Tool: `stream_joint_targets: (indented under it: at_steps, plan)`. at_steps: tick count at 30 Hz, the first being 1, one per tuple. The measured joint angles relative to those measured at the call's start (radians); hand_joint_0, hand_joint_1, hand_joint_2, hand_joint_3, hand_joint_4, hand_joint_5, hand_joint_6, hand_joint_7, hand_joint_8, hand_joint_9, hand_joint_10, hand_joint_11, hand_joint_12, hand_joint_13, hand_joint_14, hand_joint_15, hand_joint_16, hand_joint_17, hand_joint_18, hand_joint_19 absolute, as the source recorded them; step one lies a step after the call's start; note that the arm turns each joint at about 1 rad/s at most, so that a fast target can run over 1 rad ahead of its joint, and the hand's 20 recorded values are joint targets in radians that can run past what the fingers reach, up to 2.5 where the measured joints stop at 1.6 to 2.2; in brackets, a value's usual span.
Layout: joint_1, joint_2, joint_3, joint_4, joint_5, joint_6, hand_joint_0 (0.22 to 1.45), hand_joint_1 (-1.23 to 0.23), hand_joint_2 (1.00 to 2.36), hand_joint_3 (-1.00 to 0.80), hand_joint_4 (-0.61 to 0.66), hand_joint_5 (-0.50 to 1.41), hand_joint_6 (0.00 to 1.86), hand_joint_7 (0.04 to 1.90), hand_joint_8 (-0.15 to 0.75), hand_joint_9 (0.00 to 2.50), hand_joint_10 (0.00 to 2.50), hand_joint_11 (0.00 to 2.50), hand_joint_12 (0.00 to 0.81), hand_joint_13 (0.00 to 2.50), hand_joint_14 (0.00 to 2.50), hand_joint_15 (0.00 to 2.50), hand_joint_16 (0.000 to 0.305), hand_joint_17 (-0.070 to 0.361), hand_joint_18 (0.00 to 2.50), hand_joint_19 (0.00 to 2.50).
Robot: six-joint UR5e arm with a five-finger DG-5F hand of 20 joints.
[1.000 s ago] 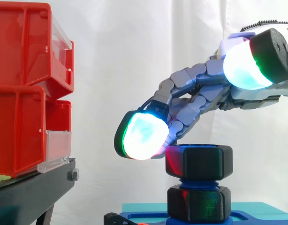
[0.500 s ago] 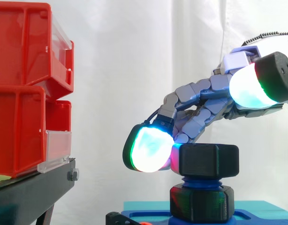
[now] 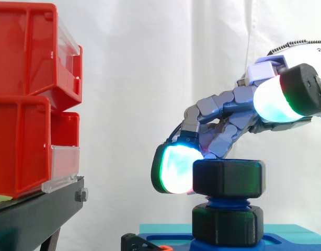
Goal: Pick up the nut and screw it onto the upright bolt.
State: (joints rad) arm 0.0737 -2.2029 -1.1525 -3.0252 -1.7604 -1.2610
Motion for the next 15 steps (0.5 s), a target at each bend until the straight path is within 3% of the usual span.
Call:
stream_joint_targets:
  at_steps: [6, 15]
  plan:
    - [-0.006, 0.000, 0.000, -0.001, -0.002, -0.005, 0.52, -0.20, 1.00, -0.50, 0.23, 0.00, 0.52, 1.41, 0.279, 0.69, 0.00, 0.00, 0.214, 0.44, 0.00, 0.00, 0.017, 0.038, 0.11, 0.00]
    - [-0.016, 0.000, 0.000, 0.000, -0.009, -0.007, 0.53, -0.23, 1.00, -0.50, 0.15, 0.03, 0.64, 1.17, 0.267, 1.01, 0.00, 0.00, 0.172, 0.58, 0.00, 0.00, 0.011, 0.025, 0.24, 0.00]
